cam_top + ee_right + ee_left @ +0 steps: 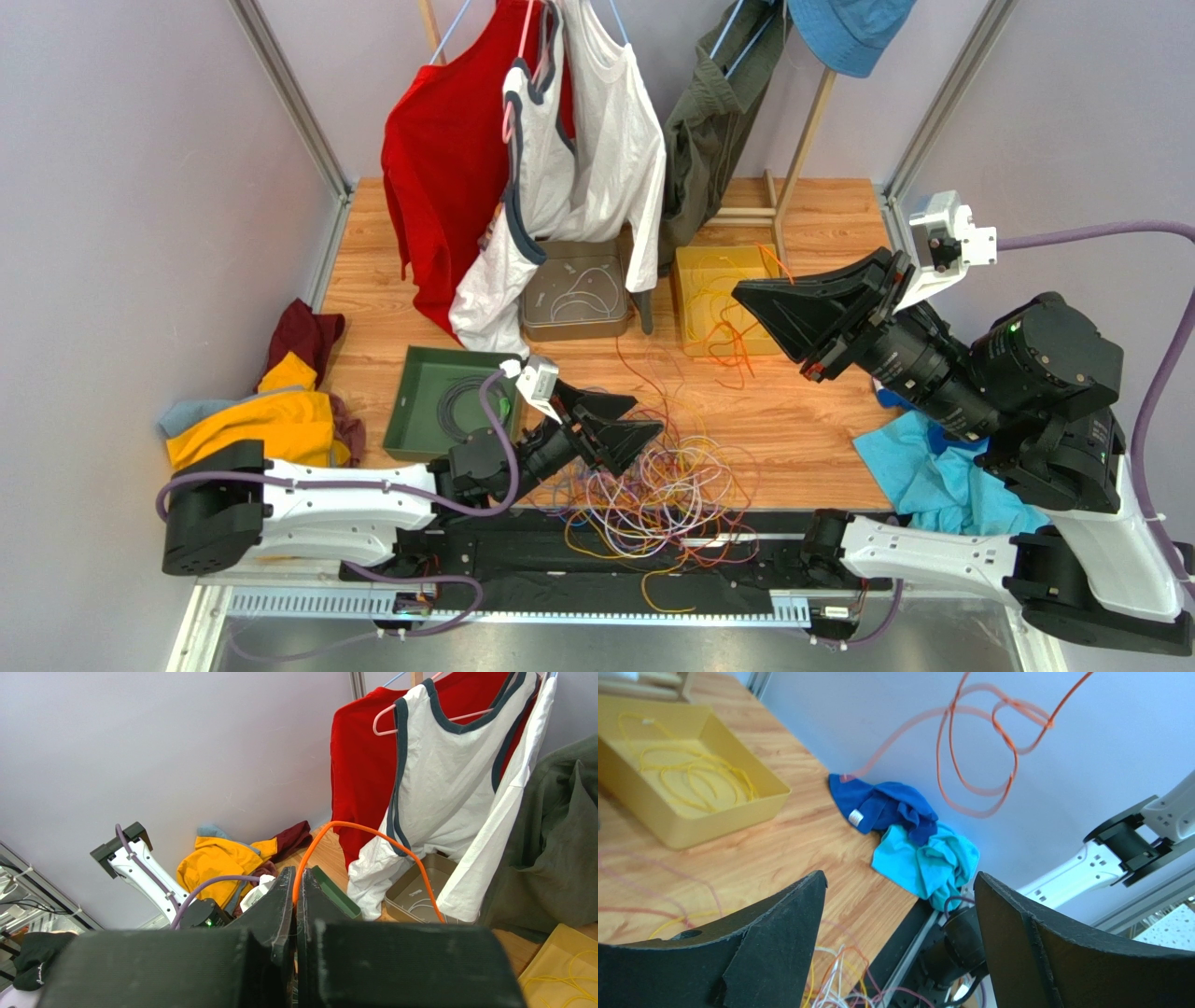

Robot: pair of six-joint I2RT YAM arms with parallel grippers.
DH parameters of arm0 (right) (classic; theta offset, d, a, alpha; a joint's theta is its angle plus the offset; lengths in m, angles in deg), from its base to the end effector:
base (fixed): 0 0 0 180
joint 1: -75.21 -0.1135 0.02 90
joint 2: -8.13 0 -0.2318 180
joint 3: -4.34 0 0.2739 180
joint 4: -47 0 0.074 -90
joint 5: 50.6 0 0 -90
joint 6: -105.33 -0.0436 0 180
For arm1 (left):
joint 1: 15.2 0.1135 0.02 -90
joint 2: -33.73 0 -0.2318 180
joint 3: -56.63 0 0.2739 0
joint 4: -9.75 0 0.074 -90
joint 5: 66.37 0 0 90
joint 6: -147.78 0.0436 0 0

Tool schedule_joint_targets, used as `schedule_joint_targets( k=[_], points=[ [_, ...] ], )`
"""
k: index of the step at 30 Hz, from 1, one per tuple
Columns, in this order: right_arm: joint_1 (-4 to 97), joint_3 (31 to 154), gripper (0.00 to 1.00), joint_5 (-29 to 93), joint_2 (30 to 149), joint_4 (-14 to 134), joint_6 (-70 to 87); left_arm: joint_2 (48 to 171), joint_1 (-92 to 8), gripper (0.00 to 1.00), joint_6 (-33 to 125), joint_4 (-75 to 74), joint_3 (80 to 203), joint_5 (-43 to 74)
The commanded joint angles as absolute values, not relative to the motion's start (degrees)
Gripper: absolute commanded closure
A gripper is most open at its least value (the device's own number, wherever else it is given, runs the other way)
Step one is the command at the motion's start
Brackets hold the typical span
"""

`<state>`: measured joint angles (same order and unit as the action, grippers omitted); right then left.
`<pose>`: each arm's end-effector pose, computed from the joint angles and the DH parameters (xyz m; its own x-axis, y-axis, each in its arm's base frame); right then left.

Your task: Untangle the cables

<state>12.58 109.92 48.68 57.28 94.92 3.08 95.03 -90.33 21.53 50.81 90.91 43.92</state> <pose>0.0686 0.1172 0.5344 -0.1039 0.2547 -0.9614 -0.7993 0.5539 0.2332 0.0824 -0.2514 0.2203 -0.4348 -0.5237 -0.7326 0.6983 0.3177 -0.6415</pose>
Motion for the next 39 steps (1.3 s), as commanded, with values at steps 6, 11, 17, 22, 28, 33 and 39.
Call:
schedule_joint_targets(
  k=[6,11,17,22,28,33,39],
  points=[
    [12.29,109.02,1.0,47.4,57.0,91.21,1.97,103.86,-92.98,0.18,30.71,67.84,98.19,40.51],
    [12.29,108.66,1.0,47.22,56.83,91.21,1.88,108.17,-93.77,0.18,31.23,71.79,100.21,38.48],
    [12.37,108.4,1.0,46.96,56.83,90.94,1.79,111.68,-94.21,0.2,30.8,74.62,101.62,37.34],
    [12.29,108.49,1.0,47.22,56.56,91.21,2.14,110.81,-94.3,0.2,30.36,75.14,98.73,40.94],
    [12.29,108.05,1.0,46.96,56.47,90.68,1.97,110.54,-94.3,0.2,30.45,74.97,98.89,39.89],
    [12.37,107.96,1.0,46.34,56.56,90.59,1.35,112.47,-94.3,0.2,30.1,75.14,100.3,39.1],
    [12.29,107.79,1.0,46.43,56.39,90.59,1.44,115.81,-94.3,0.26,28.52,75.76,103.64,36.2]
  ],
)
